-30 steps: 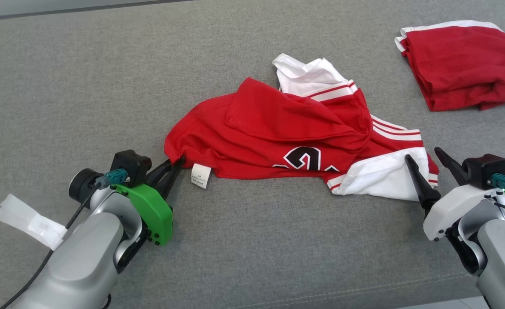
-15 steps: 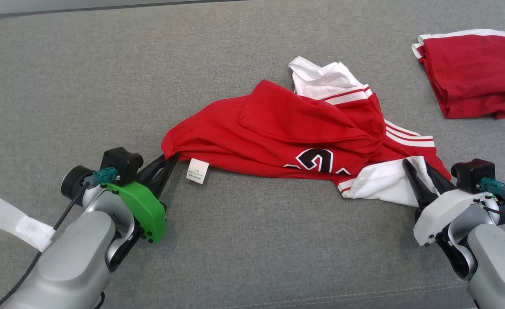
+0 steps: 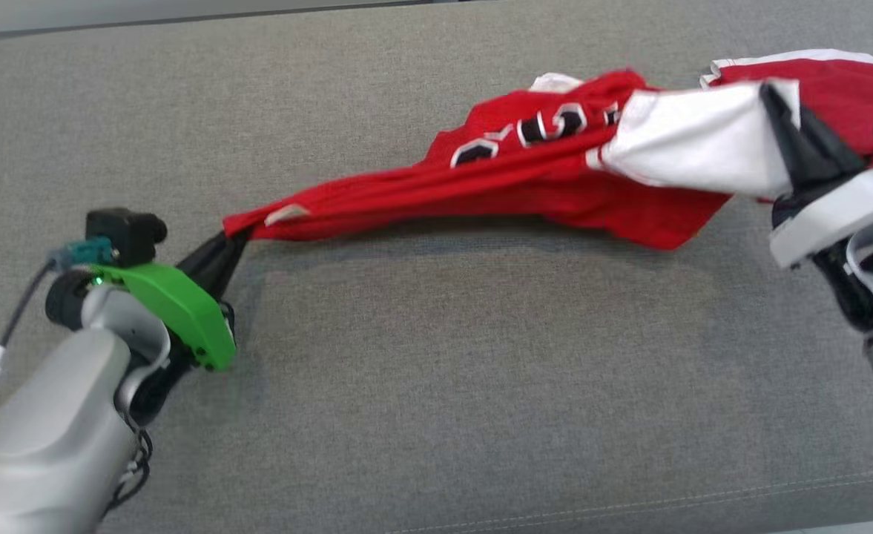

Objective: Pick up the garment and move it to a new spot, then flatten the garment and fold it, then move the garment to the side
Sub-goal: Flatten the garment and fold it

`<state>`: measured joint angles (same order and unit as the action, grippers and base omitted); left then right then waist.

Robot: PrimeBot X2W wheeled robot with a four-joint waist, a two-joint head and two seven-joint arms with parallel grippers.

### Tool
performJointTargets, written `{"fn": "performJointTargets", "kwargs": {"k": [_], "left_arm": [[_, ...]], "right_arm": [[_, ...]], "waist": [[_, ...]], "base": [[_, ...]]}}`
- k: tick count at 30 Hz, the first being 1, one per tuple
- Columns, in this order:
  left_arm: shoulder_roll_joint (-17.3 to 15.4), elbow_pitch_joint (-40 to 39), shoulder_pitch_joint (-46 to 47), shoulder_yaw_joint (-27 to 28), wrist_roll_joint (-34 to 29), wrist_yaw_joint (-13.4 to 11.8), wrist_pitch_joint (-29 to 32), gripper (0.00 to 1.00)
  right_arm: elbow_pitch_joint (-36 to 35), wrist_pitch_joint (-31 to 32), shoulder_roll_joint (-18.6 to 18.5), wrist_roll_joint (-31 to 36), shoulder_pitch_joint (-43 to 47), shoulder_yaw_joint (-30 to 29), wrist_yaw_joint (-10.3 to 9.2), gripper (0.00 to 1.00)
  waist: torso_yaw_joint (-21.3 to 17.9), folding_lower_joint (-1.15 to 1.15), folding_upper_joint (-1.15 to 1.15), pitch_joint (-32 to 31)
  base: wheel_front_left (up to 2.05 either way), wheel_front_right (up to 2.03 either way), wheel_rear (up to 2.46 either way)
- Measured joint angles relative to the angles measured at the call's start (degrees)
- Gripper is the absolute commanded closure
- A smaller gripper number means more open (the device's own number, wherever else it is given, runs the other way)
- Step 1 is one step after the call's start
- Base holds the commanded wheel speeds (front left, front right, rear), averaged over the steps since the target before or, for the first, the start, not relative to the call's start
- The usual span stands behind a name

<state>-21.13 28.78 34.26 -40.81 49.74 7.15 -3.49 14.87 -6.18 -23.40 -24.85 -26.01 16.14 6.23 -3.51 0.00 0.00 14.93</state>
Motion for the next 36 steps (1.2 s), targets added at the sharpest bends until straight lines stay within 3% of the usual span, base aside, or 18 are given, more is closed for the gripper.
{"fn": "performJointTargets", "kwargs": {"k": [6, 10, 15, 22, 33, 34, 36], "left_arm": [[-3.38, -1.35, 11.55, 5.22, 2.42, 0.43, 4.38, 1.00], [-3.68, -1.23, 13.93, 6.65, 4.21, 0.43, 6.64, 1.00], [-4.79, -0.02, 11.65, 6.50, 6.21, 0.43, 7.69, 1.00], [-5.03, 1.90, -2.23, 5.12, 10.00, 0.43, 8.56, 1.00], [-3.37, -0.86, -7.36, 1.79, 9.99, 0.42, 8.39, 1.00], [-3.15, -1.44, -7.51, 1.76, 9.99, 0.42, 8.00, 1.00], [-3.08, -2.19, -8.05, 1.83, 10.00, 0.42, 7.39, 1.00]], "right_arm": [[-2.32, 3.56, -1.71, -0.76, -12.05, -1.15, 0.32, 1.00], [-2.55, 3.81, -0.89, -1.04, -14.00, -0.65, 0.32, 1.00], [-1.86, 4.31, 1.68, -2.86, -8.51, 2.72, 0.32, 1.00], [2.41, 5.76, 4.70, -6.14, 7.53, 6.68, 0.80, 1.00], [1.90, 2.96, 2.93, -6.57, 11.56, 4.46, 0.81, 1.00], [1.54, 2.63, 2.58, -6.57, 11.79, 4.28, 0.80, 0.96], [0.79, 2.60, 2.03, -6.54, 12.89, 4.45, 0.80, 0.55]], "waist": [[1.06, 0.00, 0.00, 0.74], [2.00, 0.00, 0.00, 0.92], [2.69, 0.00, 0.00, 1.07], [2.15, 0.00, 0.00, 1.62], [1.38, 0.00, 0.00, 1.37], [1.50, 0.00, 0.00, 1.21], [1.68, 0.00, 0.00, 0.78]], "base": [[0.00, 0.00, 0.00], [0.00, 0.00, 0.00], [0.00, 0.00, 0.00], [0.00, 0.00, 0.00], [0.00, 0.00, 0.00], [0.00, 0.00, 0.00], [0.00, 0.00, 0.00]]}}
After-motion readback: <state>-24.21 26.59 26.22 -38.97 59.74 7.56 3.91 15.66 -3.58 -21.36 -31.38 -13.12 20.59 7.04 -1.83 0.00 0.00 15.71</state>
